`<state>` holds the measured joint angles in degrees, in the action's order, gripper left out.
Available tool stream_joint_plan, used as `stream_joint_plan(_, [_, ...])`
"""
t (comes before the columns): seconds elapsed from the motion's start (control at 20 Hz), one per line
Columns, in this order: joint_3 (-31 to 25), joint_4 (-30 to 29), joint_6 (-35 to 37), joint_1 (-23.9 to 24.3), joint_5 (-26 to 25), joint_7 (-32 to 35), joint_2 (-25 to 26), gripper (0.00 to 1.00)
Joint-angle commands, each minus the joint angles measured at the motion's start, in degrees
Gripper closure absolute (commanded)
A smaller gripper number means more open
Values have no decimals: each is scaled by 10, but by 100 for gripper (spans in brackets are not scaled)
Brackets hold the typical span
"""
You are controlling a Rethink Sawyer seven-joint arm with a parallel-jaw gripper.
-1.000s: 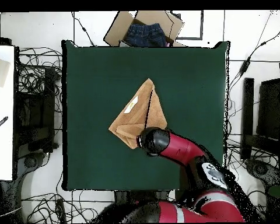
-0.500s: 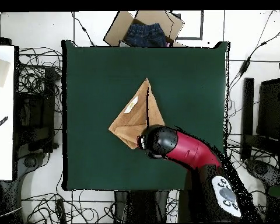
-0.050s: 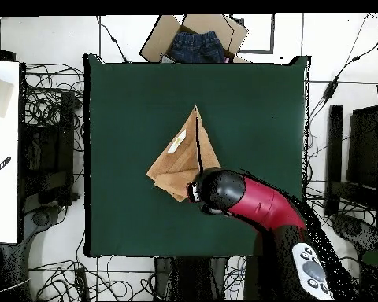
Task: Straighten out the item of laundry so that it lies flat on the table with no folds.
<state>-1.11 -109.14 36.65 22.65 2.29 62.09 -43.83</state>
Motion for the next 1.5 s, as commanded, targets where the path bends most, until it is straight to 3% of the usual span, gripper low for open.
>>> stream_joint_plan(0.05, [-51, -32, -73, 28, 25, 98, 21, 100])
stream_joint_plan(0.25, [-50, -36, -84, 29, 23, 104, 13, 100])
stream_joint_plan(0.55, [-67, 30, -6, 65, 5, 41, 65, 100])
stream_joint_plan(1.25, [-132, 45, 5, 136, -17, -7, 117, 100])
stream_joint_plan(1.5, [-137, 70, 67, 157, -38, -32, 119, 100])
